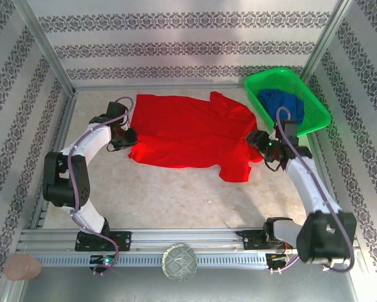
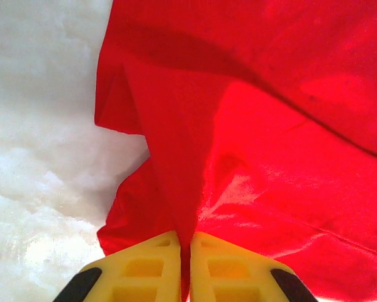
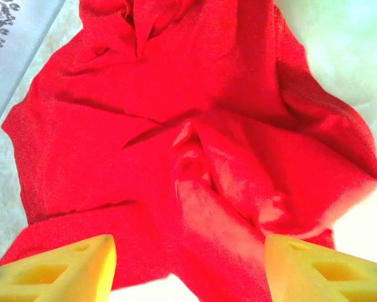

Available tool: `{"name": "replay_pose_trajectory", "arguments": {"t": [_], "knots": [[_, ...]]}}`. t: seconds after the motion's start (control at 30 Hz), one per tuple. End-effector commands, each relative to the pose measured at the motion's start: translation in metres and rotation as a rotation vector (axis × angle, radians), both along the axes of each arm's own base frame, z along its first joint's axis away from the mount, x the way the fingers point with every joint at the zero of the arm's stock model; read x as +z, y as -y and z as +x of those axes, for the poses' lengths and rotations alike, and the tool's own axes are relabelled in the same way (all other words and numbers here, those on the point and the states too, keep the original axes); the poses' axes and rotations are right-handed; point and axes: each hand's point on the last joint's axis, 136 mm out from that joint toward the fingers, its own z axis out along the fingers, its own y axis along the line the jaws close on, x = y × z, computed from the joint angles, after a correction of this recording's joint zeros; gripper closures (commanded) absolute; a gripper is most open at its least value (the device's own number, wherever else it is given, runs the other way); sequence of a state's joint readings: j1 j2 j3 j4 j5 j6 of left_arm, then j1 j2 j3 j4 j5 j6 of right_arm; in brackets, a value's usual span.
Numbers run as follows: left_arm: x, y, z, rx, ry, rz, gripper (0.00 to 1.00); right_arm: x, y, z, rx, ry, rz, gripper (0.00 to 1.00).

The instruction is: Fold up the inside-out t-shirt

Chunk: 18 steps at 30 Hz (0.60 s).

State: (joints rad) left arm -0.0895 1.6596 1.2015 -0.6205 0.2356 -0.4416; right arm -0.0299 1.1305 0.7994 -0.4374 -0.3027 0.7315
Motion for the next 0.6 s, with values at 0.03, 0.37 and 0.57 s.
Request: {"name": "replay_pose_trajectory", "arguments": {"t": [0.03,0.37,0.57], "knots": [[0.021,-0.003,0.001,0.023,0.079,-0.02,0.9,-0.053,-0.005,-0.047,0.048,-0.134,-0.057,0.37],[0.019,-0.002,-0.006,0.032,0.078,-0.037,0.9,-0.103,-0.025,-0.076,0.13,-0.238,-0.112,0.36],[0.006,-0.002,-0.012,0.031,0.051,-0.038,0.87,-0.111,-0.029,-0.067,0.14,-0.254,-0.118,0.38]]}}
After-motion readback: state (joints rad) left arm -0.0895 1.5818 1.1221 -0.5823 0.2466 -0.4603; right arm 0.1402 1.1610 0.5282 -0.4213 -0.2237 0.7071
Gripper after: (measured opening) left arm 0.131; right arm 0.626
